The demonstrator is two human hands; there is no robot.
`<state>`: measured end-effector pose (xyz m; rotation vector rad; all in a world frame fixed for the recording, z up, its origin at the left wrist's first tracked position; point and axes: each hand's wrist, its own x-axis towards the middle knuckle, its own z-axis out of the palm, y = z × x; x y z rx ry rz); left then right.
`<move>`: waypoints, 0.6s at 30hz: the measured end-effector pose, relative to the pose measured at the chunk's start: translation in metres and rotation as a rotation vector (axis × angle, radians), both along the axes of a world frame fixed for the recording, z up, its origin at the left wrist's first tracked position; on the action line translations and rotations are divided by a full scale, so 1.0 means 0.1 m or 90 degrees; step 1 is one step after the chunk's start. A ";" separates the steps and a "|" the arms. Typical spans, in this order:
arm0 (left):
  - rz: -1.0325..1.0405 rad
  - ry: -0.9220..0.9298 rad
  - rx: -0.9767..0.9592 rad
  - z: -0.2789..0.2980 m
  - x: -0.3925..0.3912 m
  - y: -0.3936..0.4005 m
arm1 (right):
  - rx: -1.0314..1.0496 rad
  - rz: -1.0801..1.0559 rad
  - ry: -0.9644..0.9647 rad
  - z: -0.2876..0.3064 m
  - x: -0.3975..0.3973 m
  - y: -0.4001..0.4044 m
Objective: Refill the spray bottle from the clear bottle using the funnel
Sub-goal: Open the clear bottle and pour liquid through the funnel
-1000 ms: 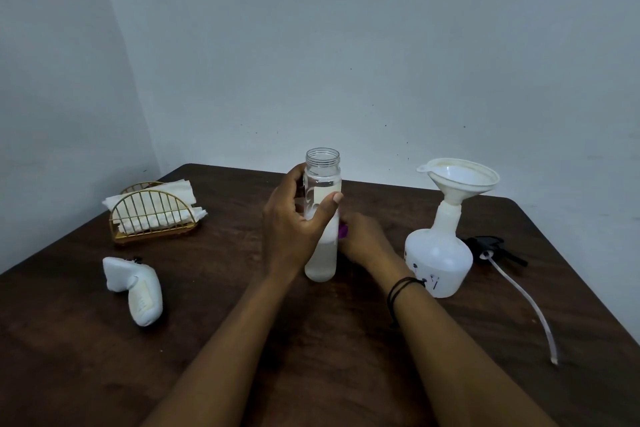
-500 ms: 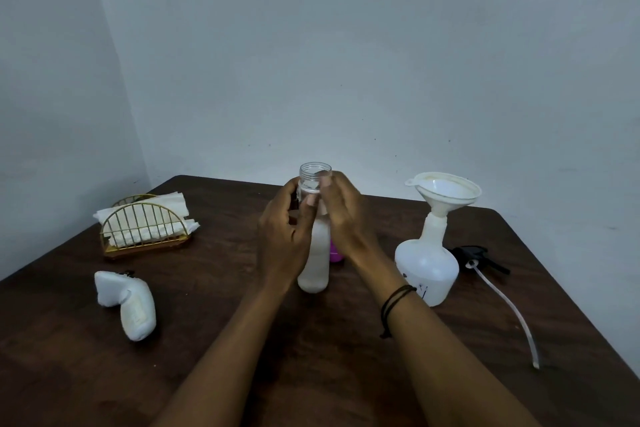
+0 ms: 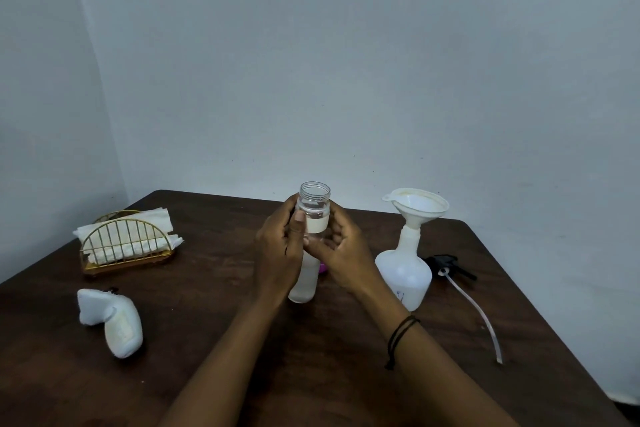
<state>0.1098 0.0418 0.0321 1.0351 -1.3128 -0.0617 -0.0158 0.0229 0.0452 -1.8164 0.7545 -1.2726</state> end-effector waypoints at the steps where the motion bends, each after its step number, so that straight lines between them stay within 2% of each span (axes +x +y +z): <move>1: -0.011 0.001 -0.002 0.02 -0.03 0.02 | -0.007 -0.014 -0.002 0.01 -0.03 0.03; 6: -0.072 -0.001 -0.048 0.17 -0.23 0.18 | -0.049 -0.075 -0.020 0.08 -0.25 0.27; 10: -0.124 -0.006 -0.034 0.20 -0.36 0.17 | -0.079 -0.130 -0.019 0.17 -0.49 0.46; 15: -0.132 -0.044 0.009 0.30 -0.58 0.08 | -0.125 -0.225 0.020 0.39 -0.92 0.58; 18: -0.079 -0.033 0.008 0.41 -0.73 -0.01 | -0.161 -0.282 0.035 0.60 -1.18 0.62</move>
